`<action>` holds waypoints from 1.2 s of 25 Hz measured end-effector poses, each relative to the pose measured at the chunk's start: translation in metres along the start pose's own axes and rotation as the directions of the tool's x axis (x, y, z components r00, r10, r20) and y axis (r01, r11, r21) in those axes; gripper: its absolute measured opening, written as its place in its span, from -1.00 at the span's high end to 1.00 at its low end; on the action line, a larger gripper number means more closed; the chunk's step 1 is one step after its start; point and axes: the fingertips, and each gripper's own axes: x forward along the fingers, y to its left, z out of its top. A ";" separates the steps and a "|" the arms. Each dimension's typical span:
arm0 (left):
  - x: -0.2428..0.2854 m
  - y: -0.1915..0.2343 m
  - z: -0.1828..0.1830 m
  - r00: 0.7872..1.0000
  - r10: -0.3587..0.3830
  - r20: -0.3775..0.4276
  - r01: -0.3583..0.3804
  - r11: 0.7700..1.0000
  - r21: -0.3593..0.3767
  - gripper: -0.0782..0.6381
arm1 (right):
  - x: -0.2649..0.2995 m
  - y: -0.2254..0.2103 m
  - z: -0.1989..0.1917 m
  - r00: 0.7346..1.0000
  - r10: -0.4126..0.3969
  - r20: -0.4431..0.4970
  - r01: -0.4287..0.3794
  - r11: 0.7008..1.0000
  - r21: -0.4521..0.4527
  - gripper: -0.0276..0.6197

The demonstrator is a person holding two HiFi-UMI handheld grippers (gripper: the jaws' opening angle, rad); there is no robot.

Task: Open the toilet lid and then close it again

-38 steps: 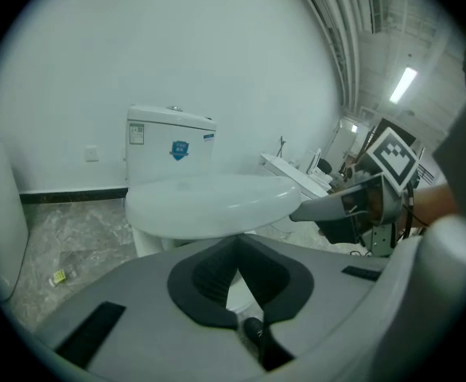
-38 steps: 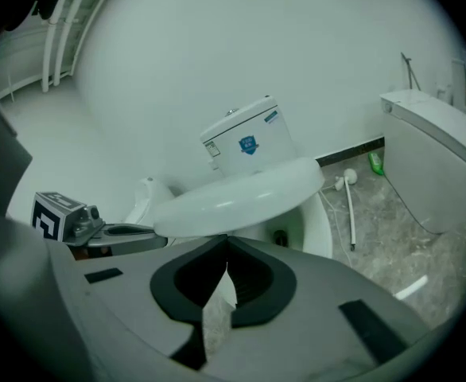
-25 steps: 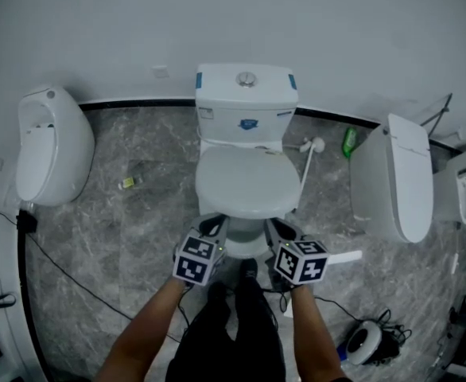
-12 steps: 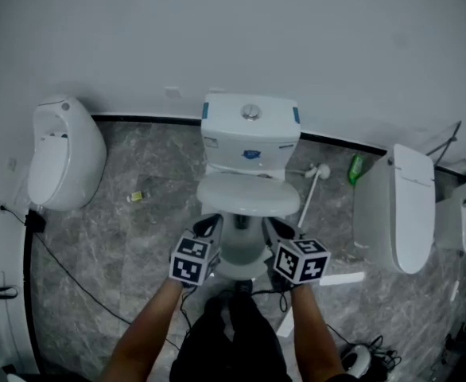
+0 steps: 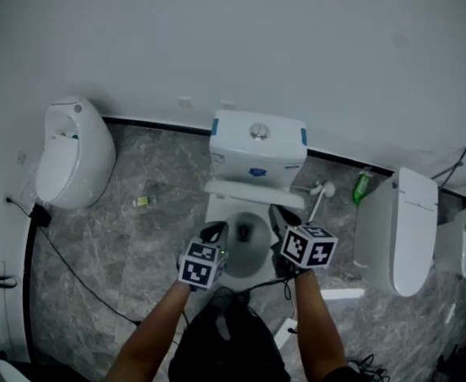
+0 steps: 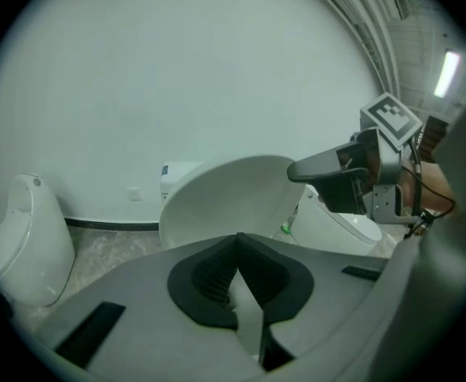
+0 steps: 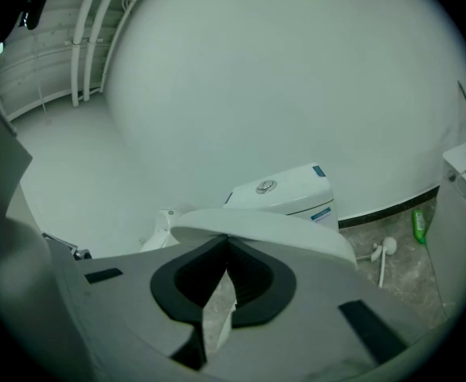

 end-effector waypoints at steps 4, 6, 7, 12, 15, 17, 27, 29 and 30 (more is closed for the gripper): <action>0.000 0.005 0.004 1.000 0.010 -0.005 -0.011 1.000 -0.010 0.76 | 0.011 -0.008 0.016 1.000 -0.002 0.002 0.002 1.000 0.011 0.88; 0.002 0.008 0.007 1.000 0.013 -0.008 -0.013 1.000 -0.014 0.76 | 0.019 -0.013 0.023 1.000 -0.006 0.000 0.006 1.000 0.020 0.88; 0.003 0.009 0.009 1.000 0.015 -0.010 -0.015 1.000 -0.015 0.76 | 0.022 -0.017 0.026 1.000 -0.010 -0.002 0.010 1.000 0.025 0.88; 0.008 0.010 0.016 1.000 0.026 -0.016 -0.026 0.999 -0.020 0.76 | 0.034 -0.028 0.043 1.000 -0.023 -0.001 0.023 0.999 0.031 0.88; 0.011 0.008 0.018 0.999 0.028 -0.020 -0.029 0.999 -0.023 0.76 | 0.041 -0.035 0.047 1.000 -0.028 -0.008 0.028 0.999 0.042 0.88; 0.013 0.007 0.020 0.999 0.029 -0.023 -0.029 0.999 -0.022 0.76 | 0.045 -0.039 0.051 1.000 -0.026 -0.010 0.026 0.998 0.052 0.88; 0.016 0.016 0.035 0.998 0.055 -0.028 -0.055 0.998 -0.017 0.76 | 0.062 -0.056 0.076 1.000 -0.009 -0.013 0.010 0.996 0.087 0.88; 0.015 0.017 0.037 0.998 0.061 -0.028 -0.061 0.998 -0.018 0.76 | 0.064 -0.057 0.078 1.000 -0.009 -0.016 0.010 0.996 0.092 0.88; 0.014 0.018 0.038 0.998 0.064 -0.027 -0.064 0.998 -0.018 0.76 | 0.065 -0.057 0.078 1.000 -0.008 -0.017 0.010 0.995 0.095 0.88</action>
